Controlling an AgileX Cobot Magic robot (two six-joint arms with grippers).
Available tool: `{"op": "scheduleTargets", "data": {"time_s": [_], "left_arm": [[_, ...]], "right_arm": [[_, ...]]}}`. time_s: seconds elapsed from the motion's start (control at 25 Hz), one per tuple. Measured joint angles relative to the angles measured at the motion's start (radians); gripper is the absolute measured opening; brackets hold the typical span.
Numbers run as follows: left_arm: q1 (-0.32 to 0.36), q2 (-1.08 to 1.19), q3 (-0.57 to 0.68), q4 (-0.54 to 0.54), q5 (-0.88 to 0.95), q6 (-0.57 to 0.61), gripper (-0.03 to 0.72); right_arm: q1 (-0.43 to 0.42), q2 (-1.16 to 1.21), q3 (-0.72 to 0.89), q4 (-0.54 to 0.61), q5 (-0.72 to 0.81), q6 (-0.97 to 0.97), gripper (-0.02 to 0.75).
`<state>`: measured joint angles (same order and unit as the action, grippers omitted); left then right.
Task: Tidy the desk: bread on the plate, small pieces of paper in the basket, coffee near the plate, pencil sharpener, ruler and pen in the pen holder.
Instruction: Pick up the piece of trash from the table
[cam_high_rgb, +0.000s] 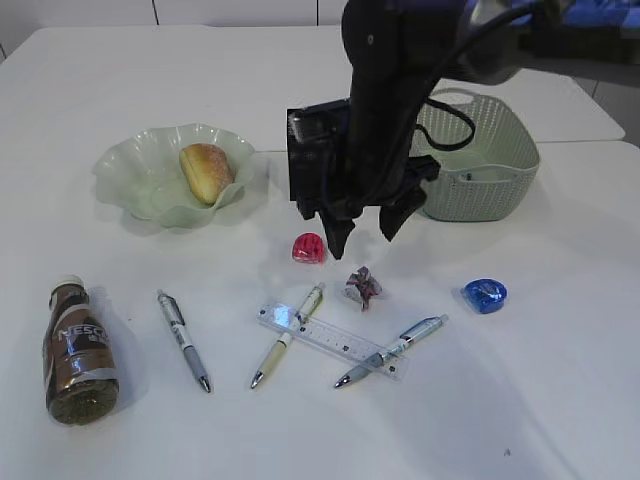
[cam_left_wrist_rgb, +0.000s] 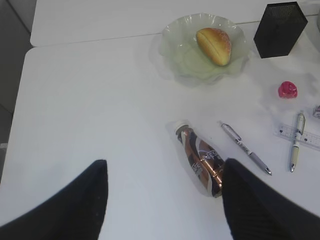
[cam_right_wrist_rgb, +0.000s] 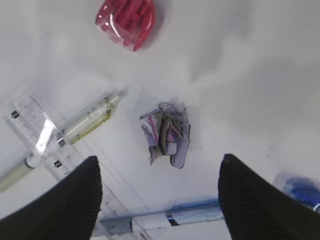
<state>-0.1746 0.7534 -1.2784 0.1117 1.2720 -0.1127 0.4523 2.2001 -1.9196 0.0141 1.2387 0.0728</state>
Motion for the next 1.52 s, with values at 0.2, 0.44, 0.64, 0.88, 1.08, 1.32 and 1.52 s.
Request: {"op": "scheduleTargets", "data": {"time_s": [0.2, 0.44, 0.64, 0.88, 1.08, 1.32, 1.52], "left_arm": [[0.0, 0.0, 0.0, 0.0, 0.0, 0.0, 0.502], [0.0, 0.0, 0.0, 0.0, 0.0, 0.0, 0.502], [0.0, 0.0, 0.0, 0.0, 0.0, 0.0, 0.502], [0.0, 0.0, 0.0, 0.0, 0.0, 0.0, 0.502], [0.0, 0.0, 0.0, 0.0, 0.0, 0.0, 0.502], [0.0, 0.0, 0.0, 0.0, 0.0, 0.0, 0.502], [0.0, 0.0, 0.0, 0.0, 0.0, 0.0, 0.502]], "right_arm": [[0.0, 0.052, 0.002, 0.0, -0.006, 0.0, 0.566], [0.0, 0.101, 0.002, 0.0, -0.012, 0.002, 0.566], [0.0, 0.127, 0.002, 0.0, -0.014, 0.002, 0.566], [0.0, 0.16, 0.002, 0.0, -0.016, 0.002, 0.566], [0.0, 0.166, 0.002, -0.004, -0.017, 0.002, 0.566], [0.0, 0.166, 0.002, -0.004, -0.017, 0.002, 0.566], [0.0, 0.166, 0.002, -0.004, -0.017, 0.0, 0.546]]}}
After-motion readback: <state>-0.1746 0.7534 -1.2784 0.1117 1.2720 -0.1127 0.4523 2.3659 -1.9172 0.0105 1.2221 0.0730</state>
